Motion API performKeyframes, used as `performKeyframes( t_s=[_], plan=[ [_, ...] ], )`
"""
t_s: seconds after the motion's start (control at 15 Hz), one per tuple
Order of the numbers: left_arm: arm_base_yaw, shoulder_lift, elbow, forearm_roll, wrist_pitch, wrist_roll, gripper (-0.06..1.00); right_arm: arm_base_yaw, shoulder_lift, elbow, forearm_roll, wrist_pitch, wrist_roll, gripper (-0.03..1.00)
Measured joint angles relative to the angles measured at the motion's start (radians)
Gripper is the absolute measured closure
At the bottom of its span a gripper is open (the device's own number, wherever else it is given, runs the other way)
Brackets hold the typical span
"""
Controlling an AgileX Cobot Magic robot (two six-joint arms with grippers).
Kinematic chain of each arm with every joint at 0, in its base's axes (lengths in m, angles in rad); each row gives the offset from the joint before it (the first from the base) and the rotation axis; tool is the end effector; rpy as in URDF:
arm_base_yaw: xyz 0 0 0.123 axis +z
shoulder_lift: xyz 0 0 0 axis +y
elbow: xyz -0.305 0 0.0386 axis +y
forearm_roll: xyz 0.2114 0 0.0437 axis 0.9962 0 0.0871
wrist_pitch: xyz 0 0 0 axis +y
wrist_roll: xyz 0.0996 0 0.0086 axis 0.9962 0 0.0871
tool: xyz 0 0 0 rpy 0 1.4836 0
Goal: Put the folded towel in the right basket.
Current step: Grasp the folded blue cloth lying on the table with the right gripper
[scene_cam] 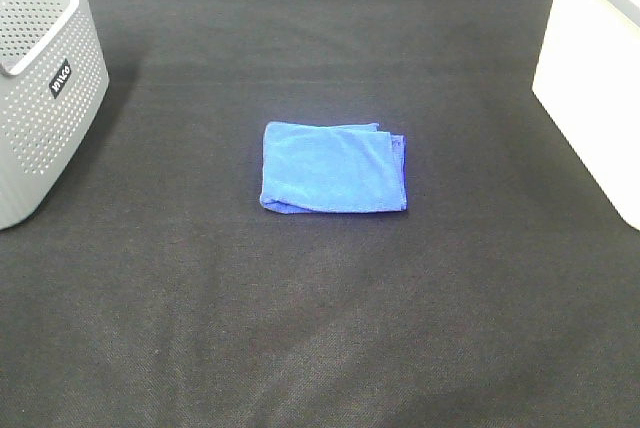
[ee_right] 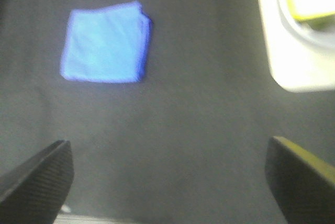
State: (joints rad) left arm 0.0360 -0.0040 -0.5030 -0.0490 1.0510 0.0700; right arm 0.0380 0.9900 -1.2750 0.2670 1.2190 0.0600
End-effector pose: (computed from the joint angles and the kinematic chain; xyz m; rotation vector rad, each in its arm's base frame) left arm -0.0518 -0.0061 0.2571 0.0366 2.0263 0.0085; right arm 0.1194 0.0293 0.4287 0.0230 2.4076 0.3900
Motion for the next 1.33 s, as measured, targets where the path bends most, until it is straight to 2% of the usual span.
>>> performKeyframes(
  t_s=[0.2,0.4,0.53,0.6,0.67,0.73,0.87,1.0,1.2,1.33],
  plan=[
    [0.0,0.0,0.0,0.0,0.0,0.0,-0.05,0.0,0.189,-0.128,0.037,-0.003,-0.045,0.01],
    [0.0,0.0,0.0,0.0,0.0,0.0,-0.05,0.014,0.333,-0.155,0.105,-0.006,-0.098,0.01],
    [0.0,0.0,0.0,0.0,0.0,0.0,-0.05,0.102,0.449,-0.156,0.106,-0.066,-0.105,0.01],
    [0.0,0.0,0.0,0.0,0.0,0.0,-0.05,0.102,0.449,-0.156,0.106,-0.066,-0.105,0.01],
    [0.0,0.0,0.0,0.0,0.0,0.0,-0.05,0.201,0.595,-0.156,0.139,-0.163,-0.105,0.01],
    [0.0,0.0,0.0,0.0,0.0,0.0,-0.05,0.229,0.706,-0.158,0.2,-0.211,-0.113,0.01],
    [0.0,0.0,0.0,0.0,0.0,0.0,-0.05,0.23,0.862,-0.195,0.255,-0.237,-0.142,0.01],
    [0.0,0.0,0.0,0.0,0.0,0.0,-0.05,0.23,0.902,-0.212,0.265,-0.238,-0.147,0.01],
    [0.0,0.0,0.0,0.0,0.0,0.0,-0.05,0.23,1.146,-0.399,0.293,-0.248,-0.188,0.01],
    [0.0,0.0,0.0,0.0,0.0,0.0,-0.05,0.23,1.234,-0.465,0.296,-0.246,-0.205,0.01]
  ],
)
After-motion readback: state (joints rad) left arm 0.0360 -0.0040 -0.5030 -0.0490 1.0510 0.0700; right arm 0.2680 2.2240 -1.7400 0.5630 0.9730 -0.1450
